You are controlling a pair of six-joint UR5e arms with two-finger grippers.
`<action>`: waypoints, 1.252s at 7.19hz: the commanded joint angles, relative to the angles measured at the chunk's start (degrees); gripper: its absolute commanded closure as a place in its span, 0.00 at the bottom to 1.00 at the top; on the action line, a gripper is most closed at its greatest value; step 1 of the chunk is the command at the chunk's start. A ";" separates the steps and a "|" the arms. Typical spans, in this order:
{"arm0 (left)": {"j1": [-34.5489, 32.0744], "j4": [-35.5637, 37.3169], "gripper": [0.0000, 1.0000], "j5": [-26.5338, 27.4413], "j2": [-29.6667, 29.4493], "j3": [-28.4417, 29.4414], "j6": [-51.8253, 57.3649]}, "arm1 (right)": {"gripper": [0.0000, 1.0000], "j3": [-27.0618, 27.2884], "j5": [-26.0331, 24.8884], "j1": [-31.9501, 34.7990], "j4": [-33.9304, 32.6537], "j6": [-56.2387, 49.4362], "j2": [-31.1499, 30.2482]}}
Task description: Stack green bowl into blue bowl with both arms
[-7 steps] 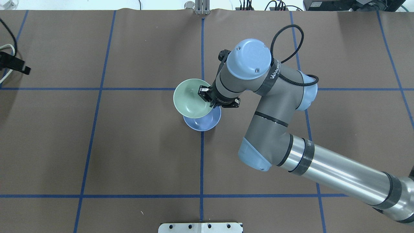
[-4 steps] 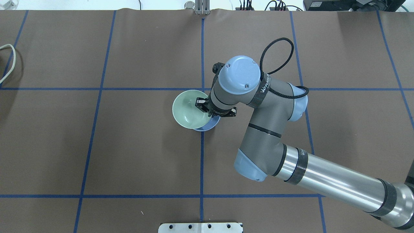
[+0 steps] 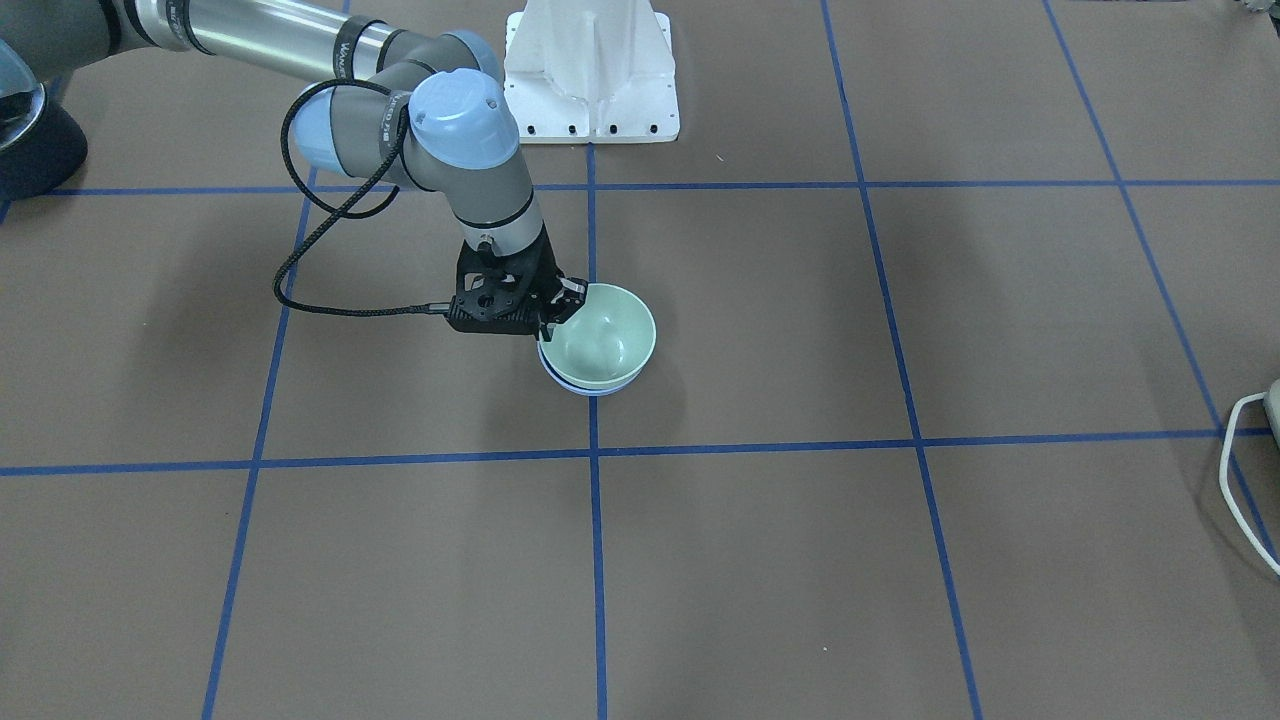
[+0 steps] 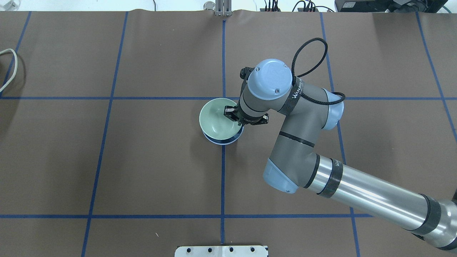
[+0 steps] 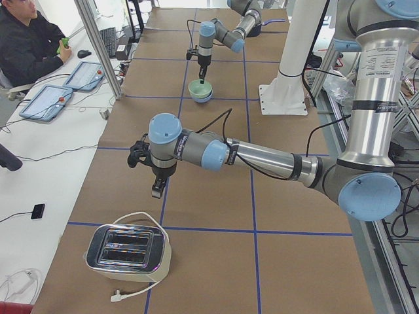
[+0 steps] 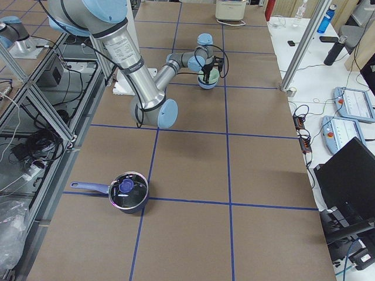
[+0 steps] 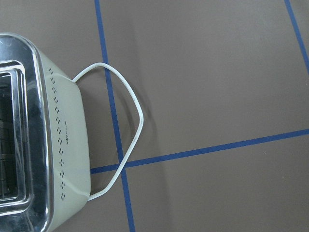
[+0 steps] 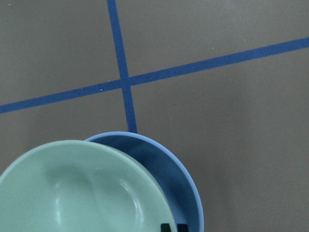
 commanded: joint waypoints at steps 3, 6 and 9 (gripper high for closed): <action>-0.34 0.20 0.02 0.03 -0.87 1.34 0.58 | 1.00 0.02 0.29 0.01 0.44 0.01 -0.02; -0.34 0.20 0.02 -0.06 -0.87 1.43 0.58 | 1.00 0.02 0.64 0.01 1.57 -1.12 -1.41; -0.34 0.29 0.02 -0.06 -0.87 1.43 0.58 | 1.00 0.02 0.82 0.01 1.67 -1.74 -1.86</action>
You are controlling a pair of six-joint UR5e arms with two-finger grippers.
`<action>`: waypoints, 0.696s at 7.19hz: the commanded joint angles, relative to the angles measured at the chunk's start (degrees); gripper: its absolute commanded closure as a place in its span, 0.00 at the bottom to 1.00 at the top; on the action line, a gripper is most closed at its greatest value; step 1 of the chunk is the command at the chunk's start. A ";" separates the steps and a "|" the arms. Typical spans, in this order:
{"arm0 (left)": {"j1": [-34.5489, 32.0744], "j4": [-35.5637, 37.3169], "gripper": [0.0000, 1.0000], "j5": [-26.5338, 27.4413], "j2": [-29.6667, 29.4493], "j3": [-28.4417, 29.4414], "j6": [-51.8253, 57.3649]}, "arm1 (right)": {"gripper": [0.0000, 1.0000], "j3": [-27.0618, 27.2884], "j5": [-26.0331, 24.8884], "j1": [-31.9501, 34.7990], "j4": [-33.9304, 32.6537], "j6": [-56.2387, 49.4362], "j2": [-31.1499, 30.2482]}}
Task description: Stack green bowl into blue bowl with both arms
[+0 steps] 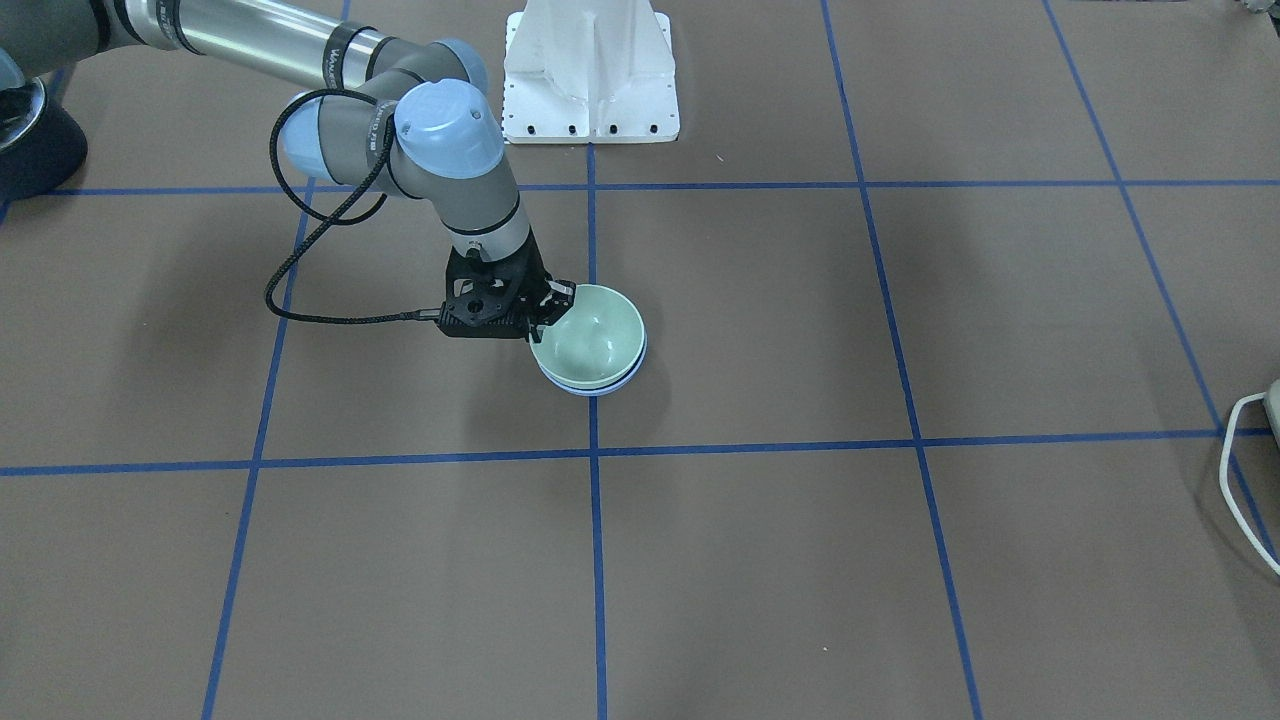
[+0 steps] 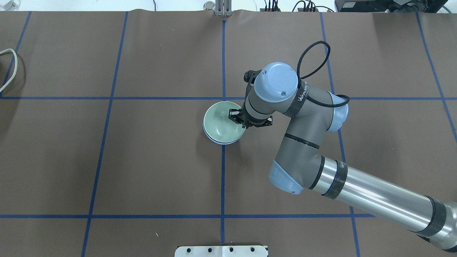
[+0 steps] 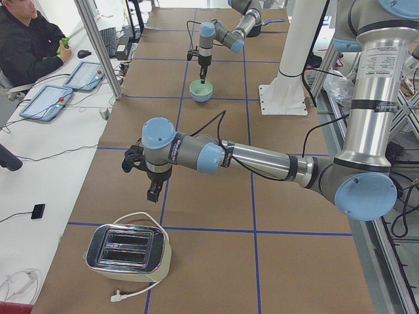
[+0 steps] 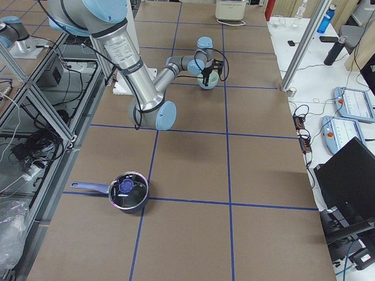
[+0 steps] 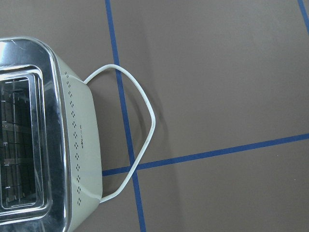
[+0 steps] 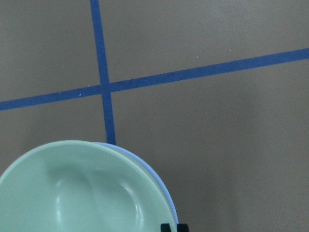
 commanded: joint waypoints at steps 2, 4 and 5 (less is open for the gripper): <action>0.00 -0.02 0.02 0.00 0.00 0.20 0.00 | 0.89 0.00 0.61 0.00 0.46 -0.03 0.08; 0.00 -0.11 0.02 0.00 0.00 0.46 0.00 | 0.89 0.09 0.79 0.00 0.55 0.06 0.34; 0.00 -0.11 0.02 0.00 0.00 0.55 0.00 | 0.89 0.00 0.79 0.00 0.64 0.06 0.52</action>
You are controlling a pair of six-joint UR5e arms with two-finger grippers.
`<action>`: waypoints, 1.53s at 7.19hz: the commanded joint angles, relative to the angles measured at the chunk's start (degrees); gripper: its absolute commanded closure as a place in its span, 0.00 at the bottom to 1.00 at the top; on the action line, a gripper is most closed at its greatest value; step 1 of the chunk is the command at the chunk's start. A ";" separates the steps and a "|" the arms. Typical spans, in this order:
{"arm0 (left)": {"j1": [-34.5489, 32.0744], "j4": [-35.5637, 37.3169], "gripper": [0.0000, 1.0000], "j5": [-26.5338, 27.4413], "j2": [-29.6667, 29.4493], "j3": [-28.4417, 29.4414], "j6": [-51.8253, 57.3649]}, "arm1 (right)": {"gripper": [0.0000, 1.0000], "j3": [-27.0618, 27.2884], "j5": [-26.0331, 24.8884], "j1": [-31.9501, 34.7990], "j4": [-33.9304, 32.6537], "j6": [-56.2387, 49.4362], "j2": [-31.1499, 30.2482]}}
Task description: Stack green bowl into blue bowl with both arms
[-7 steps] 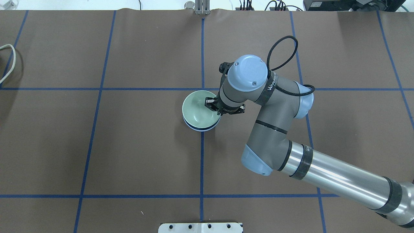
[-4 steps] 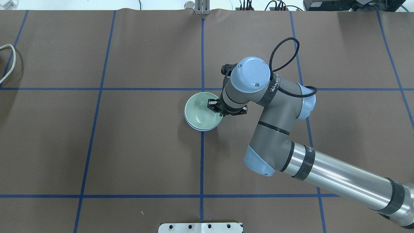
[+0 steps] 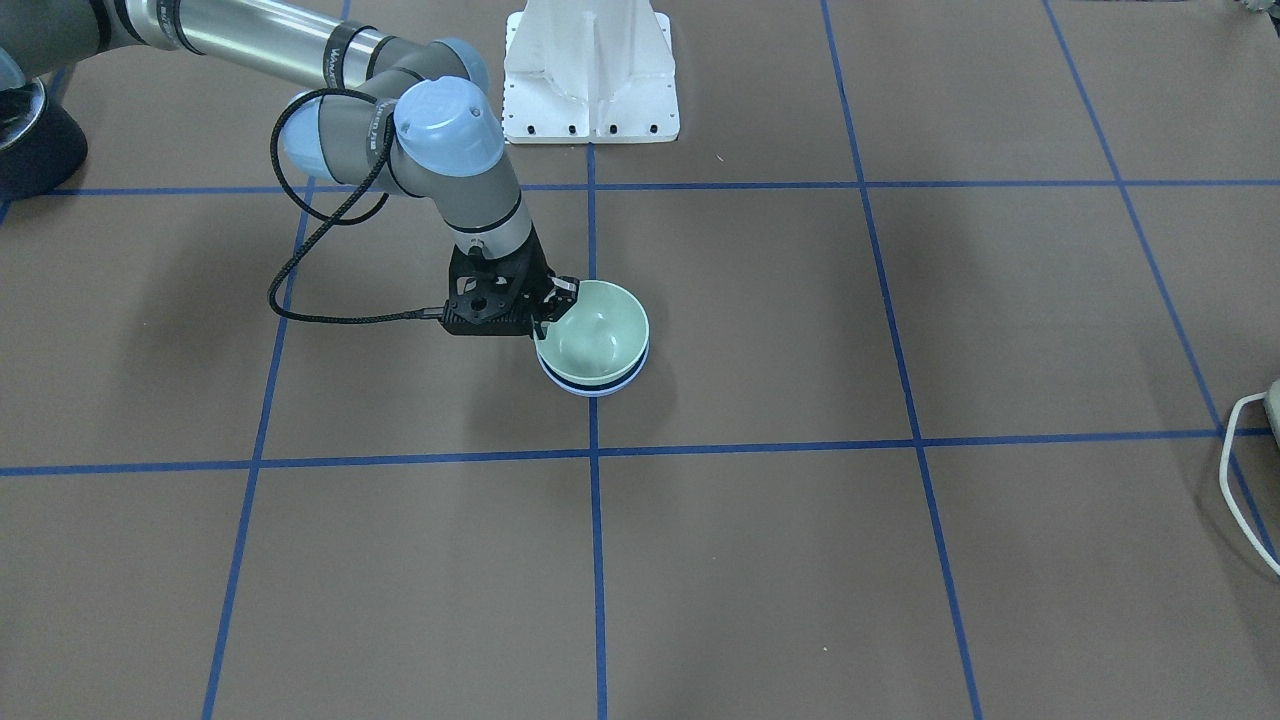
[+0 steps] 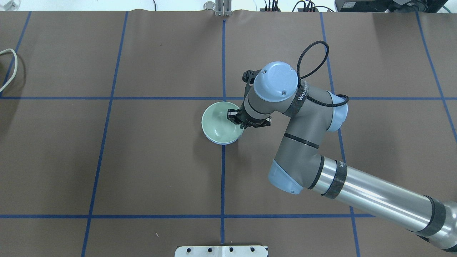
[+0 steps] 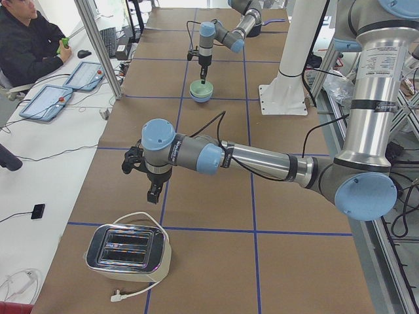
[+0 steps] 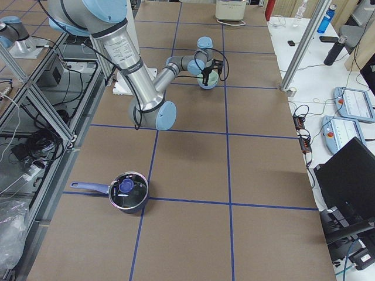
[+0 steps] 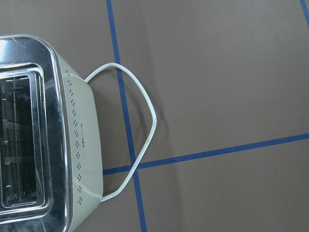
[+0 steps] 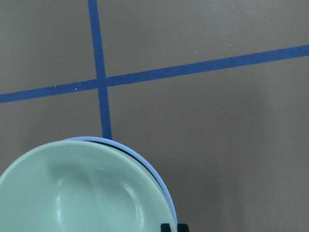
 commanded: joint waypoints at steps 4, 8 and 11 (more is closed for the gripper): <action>0.00 -0.03 0.02 0.00 0.00 0.11 0.00 | 0.08 -1.64 -0.56 -0.44 4.12 0.01 -0.41; -0.09 -0.03 0.02 -0.09 0.09 -0.07 0.00 | 0.00 -1.46 6.66 7.68 4.23 -2.34 -0.24; -2.18 0.05 0.02 -0.17 0.18 1.33 3.50 | 0.00 -2.25 18.40 26.67 3.18 -24.04 -6.89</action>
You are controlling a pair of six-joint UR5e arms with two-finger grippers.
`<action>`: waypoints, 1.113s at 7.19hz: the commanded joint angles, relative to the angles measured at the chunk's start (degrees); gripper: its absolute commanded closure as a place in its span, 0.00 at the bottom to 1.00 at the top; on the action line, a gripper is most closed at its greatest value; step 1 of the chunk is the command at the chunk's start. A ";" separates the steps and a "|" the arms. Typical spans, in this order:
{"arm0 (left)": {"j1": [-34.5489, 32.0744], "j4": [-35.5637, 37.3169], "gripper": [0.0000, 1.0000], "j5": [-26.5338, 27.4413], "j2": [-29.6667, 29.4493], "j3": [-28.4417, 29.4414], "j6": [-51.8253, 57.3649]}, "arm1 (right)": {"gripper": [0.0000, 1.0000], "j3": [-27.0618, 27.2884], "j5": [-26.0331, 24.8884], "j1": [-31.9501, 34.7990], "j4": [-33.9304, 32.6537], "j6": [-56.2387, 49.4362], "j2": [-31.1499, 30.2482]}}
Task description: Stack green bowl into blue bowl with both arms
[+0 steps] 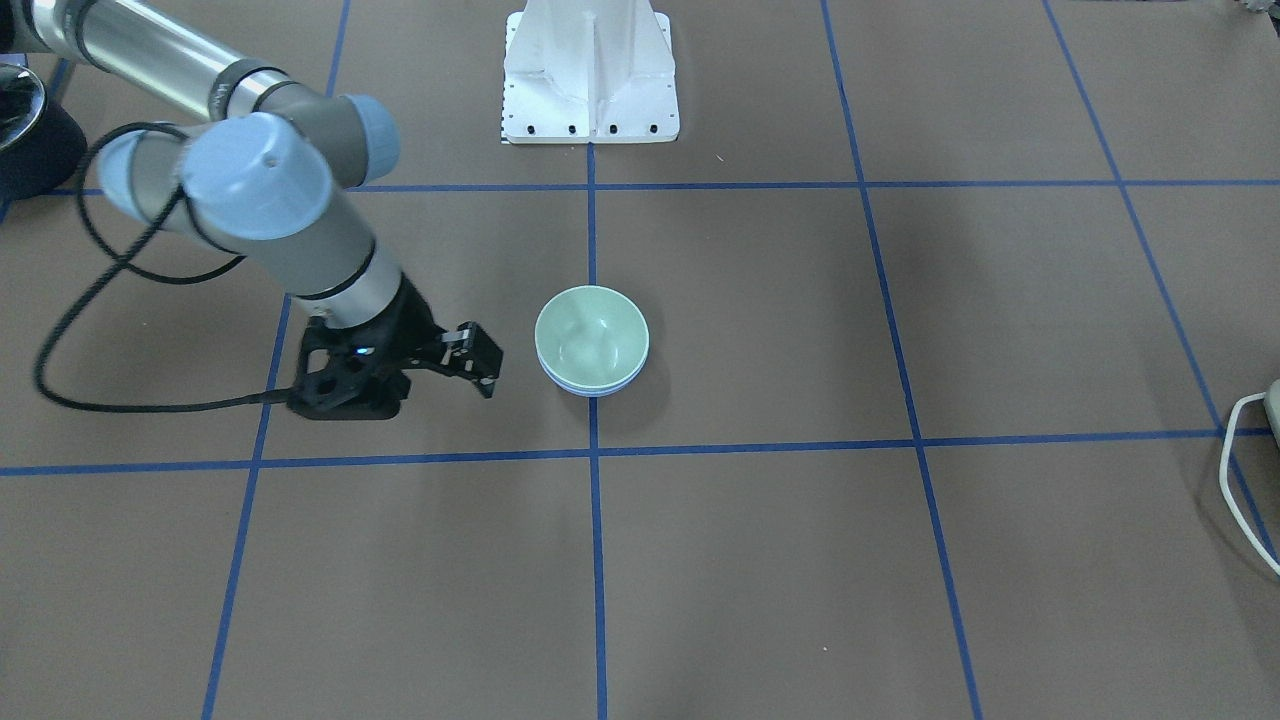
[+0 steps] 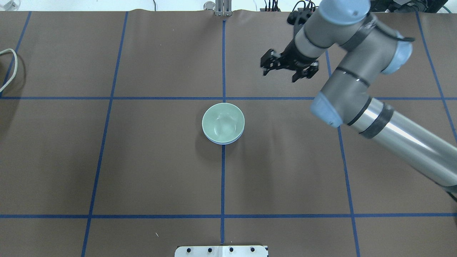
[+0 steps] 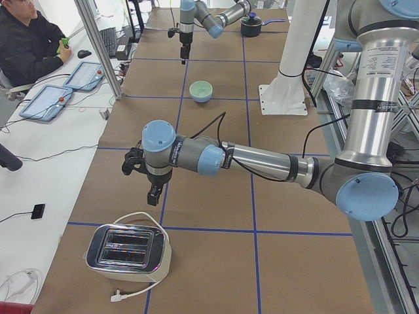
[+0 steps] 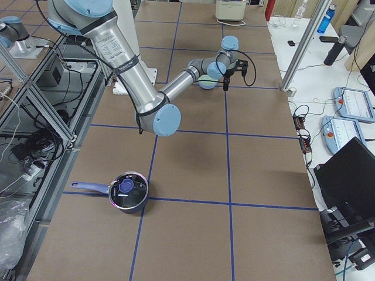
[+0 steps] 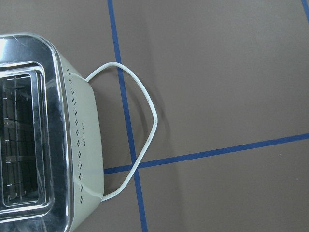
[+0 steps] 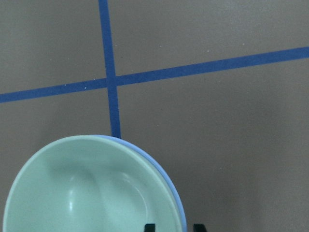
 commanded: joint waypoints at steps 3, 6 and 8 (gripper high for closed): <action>-2.19 0.09 0.02 -1.99 0.22 2.09 3.29 | 0.00 -8.00 4.65 23.21 -2.25 -38.60 -9.14; -2.19 0.09 0.02 -2.62 -0.04 2.36 3.65 | 0.00 -14.01 9.49 33.27 -2.69 -51.17 -12.48; -2.19 0.09 0.02 -2.71 0.04 2.36 3.65 | 0.00 -14.01 9.84 36.18 -3.12 -53.37 -14.95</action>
